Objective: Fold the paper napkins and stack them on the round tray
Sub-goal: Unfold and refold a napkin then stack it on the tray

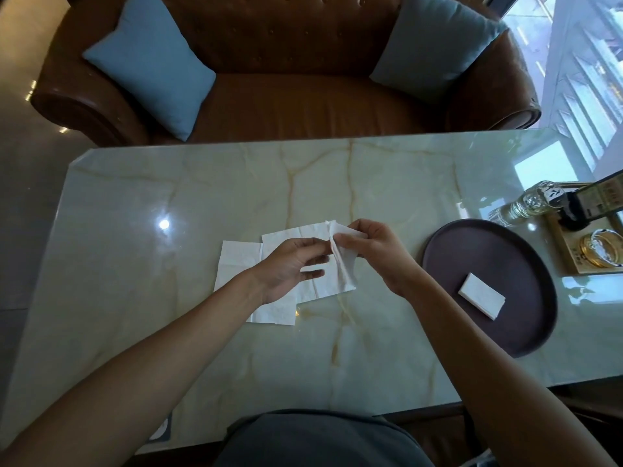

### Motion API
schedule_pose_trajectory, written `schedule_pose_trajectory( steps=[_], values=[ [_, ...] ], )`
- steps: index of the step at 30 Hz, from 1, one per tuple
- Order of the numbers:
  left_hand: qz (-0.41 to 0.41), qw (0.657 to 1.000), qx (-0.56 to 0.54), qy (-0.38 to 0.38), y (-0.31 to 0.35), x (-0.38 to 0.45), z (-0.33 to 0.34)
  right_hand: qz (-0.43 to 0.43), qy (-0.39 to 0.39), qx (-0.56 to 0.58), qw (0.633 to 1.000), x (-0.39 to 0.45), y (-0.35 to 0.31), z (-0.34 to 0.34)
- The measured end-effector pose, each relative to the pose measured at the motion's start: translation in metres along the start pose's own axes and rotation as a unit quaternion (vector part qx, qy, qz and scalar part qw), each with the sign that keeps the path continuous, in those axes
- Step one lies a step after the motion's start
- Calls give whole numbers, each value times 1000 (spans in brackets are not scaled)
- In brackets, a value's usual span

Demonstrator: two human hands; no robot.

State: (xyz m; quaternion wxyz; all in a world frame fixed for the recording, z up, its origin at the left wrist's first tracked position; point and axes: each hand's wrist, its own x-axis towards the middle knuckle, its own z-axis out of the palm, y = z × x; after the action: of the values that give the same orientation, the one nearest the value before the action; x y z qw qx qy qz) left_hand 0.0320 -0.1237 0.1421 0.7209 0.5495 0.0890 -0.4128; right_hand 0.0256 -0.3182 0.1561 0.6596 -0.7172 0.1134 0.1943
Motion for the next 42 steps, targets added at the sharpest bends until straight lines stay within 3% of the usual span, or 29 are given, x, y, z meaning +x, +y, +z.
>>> schedule_pose_trajectory(
  steps=[4, 11, 15, 22, 28, 32, 37, 42],
  values=[
    [-4, 999, -39, -36, 5, -5, 1, -2, 25, -75, 997, 0, -2, 1],
    [56, 992, 108, 15, 6, -5, -2, -5, 11, -122, 992, 6, -10, -3],
    [54, 977, 208, -4, 15, -4, -8, 7, -49, -111, 993, 9, -21, -8],
    [66, 975, 209, 39, 26, -3, -19, -20, -54, -142, 988, 12, -30, -17],
    [82, 961, 258, 48, 33, -5, -19, -44, -69, -251, 965, 12, -32, -11],
    [114, 962, 225, 100, 35, -5, -26, -33, -49, -218, 974, 11, -34, -16],
    [149, 957, 224, 109, 27, -7, -26, -12, -37, -181, 983, 4, -27, -23],
    [141, 962, 221, 82, 27, -6, -26, 24, 67, -109, 991, -11, -3, -54]
  ],
)
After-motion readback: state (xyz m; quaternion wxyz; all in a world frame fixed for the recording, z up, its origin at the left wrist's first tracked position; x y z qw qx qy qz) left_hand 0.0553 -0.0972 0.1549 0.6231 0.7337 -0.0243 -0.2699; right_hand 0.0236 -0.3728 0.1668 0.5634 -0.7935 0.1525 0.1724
